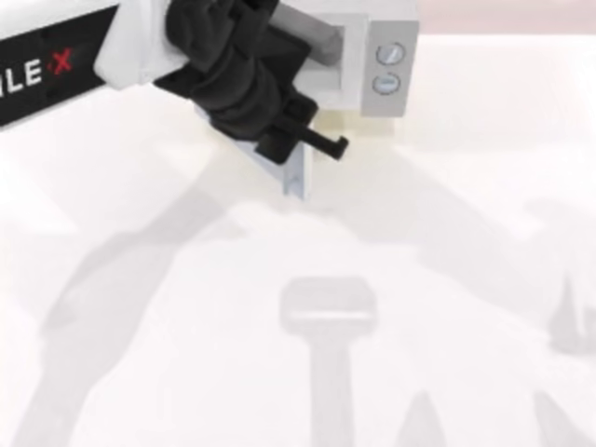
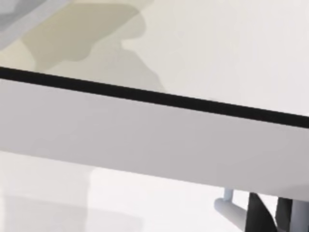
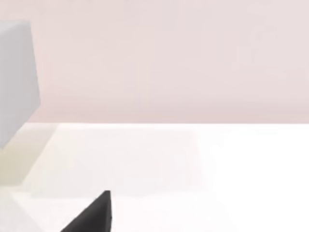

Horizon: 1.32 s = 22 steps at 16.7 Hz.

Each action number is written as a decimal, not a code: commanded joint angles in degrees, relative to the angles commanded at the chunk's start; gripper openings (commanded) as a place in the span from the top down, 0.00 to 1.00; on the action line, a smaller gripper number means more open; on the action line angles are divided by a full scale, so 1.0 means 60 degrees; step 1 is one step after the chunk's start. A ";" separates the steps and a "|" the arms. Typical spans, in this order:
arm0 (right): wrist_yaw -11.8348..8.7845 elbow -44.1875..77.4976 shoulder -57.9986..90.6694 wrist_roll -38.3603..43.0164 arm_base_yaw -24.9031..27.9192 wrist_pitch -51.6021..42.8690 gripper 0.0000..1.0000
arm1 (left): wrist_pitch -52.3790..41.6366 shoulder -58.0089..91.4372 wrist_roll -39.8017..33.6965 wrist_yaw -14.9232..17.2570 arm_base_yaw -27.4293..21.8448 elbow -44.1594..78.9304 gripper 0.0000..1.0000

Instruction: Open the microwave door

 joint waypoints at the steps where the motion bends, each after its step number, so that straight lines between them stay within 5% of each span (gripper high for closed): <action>1: 0.0000 0.0000 0.0000 0.0000 0.0000 0.0000 0.00 | 0.0006 -0.0054 0.0122 0.0061 0.0043 -0.0046 1.00; 8: 0.0000 0.0000 0.0000 0.0000 0.0000 0.0000 0.00 | -0.0016 -0.0588 0.1496 0.0772 0.0562 -0.0671 1.00; 22: 0.0000 0.0000 0.0000 0.0000 0.0000 0.0000 0.00 | -0.0017 -0.0592 0.1507 0.0778 0.0566 -0.0677 1.00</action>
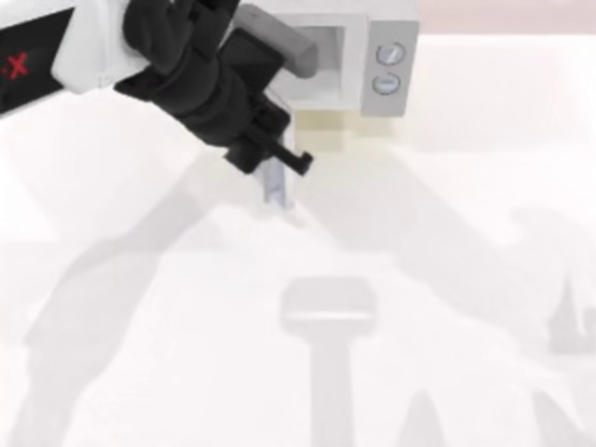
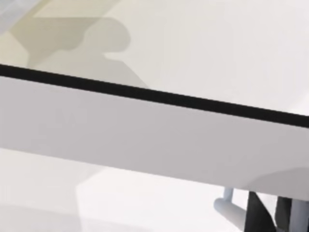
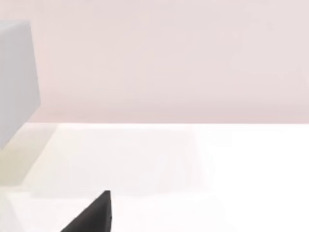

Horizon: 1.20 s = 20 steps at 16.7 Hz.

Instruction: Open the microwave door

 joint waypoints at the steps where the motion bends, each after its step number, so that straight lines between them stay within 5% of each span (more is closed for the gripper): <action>1: 0.0000 0.0000 0.0000 0.0000 0.0000 0.0000 0.00 | 0.0000 0.0000 0.0000 0.0000 0.0000 0.0000 1.00; 12: 0.0000 0.0000 0.0000 0.0000 0.0000 0.0000 0.00 | -0.0006 0.0023 0.0003 0.0068 -0.0028 -0.0040 1.00; 20: 0.0000 0.0000 0.0000 0.0000 0.0000 0.0000 0.00 | -0.0278 -0.0385 0.1661 0.0879 0.0630 -0.0433 1.00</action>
